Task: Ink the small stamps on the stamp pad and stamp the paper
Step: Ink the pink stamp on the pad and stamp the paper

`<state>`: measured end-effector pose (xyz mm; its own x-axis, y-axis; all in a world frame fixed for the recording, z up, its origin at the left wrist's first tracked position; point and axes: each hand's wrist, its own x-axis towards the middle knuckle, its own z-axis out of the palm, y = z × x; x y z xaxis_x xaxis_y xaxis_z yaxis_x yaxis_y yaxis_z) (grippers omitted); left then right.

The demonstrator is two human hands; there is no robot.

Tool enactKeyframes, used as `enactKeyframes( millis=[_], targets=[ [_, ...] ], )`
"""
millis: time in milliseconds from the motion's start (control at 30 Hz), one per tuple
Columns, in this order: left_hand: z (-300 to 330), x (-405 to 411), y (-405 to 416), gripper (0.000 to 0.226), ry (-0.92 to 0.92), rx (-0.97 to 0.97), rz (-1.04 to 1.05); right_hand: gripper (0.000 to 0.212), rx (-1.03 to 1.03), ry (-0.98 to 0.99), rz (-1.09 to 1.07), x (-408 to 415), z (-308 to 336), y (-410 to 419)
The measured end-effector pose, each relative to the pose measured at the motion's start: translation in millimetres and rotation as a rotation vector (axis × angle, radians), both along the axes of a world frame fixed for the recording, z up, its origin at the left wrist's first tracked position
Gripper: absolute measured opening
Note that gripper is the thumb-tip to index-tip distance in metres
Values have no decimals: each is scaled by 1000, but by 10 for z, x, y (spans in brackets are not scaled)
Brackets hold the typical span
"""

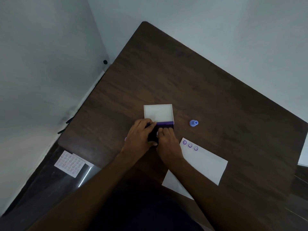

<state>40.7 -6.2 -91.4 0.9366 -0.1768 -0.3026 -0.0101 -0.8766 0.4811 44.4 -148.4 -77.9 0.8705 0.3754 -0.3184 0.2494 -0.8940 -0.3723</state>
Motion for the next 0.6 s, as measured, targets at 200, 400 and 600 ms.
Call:
enactKeyframes(
  millis=[200, 400, 600],
  targets=[
    [105, -2, -19, 83, -42, -15, -8, 34, 74, -42, -42, -11, 24, -65],
    [194, -33, -70, 89, -61, 55, -7, 19, 462, 27, -669, -190, 405, -459],
    [236, -134, -270, 65, -199, 43, -129, 16, 1193, 407, -1299, -547, 624, -1024]
  ],
)
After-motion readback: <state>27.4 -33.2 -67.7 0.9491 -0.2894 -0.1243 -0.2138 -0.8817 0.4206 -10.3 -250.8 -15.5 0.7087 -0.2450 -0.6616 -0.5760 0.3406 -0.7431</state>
